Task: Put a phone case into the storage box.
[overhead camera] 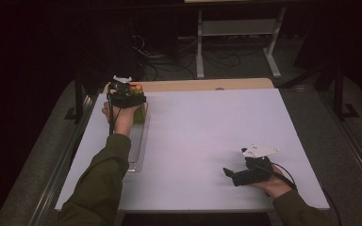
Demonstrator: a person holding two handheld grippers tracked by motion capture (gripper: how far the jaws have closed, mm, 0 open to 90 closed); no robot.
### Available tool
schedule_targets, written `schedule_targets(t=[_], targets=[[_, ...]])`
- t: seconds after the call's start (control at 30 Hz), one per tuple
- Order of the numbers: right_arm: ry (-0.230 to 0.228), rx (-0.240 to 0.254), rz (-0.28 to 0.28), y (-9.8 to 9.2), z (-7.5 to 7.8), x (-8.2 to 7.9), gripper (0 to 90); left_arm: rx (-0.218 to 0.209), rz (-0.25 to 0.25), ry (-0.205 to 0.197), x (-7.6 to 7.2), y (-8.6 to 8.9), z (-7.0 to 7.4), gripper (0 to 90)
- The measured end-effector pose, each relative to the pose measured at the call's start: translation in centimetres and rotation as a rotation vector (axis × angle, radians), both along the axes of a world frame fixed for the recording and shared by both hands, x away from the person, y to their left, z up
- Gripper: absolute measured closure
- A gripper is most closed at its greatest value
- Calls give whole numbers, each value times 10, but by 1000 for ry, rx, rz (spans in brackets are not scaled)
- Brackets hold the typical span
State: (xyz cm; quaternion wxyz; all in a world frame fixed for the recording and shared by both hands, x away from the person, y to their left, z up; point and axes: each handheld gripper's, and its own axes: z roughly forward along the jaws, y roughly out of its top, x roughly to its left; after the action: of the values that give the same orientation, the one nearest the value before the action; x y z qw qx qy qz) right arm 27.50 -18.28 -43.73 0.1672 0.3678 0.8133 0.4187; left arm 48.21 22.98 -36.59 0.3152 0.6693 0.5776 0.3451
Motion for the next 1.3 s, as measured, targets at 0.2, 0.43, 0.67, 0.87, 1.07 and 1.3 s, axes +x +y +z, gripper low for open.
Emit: schedule_targets(t=[0.2, 0.43, 0.67, 0.87, 1.07, 1.3], targets=[[5, 4, -2, 0, 0, 0, 4, -13, -1, -3, 3, 0, -3, 48], [13, 3, -3, 0, 0, -1, 4, -22, -35, -9, 3, 1, -2, 0], [13, 3, -5, 0, 0, -1, 4, -25, -85, 18, -3, 5, 5, 0], [8, 1, -5, -1, 0, 0, 4, -38, -145, 35, -9, 10, 13, 0], [1, 2, -5, -1, 0, 1, 4, -62, -210, 46, -16, 15, 19, 0], [-5, 0, -2, -2, 0, 1, 4, -81, -281, 35, -25, 15, 27, 0]])
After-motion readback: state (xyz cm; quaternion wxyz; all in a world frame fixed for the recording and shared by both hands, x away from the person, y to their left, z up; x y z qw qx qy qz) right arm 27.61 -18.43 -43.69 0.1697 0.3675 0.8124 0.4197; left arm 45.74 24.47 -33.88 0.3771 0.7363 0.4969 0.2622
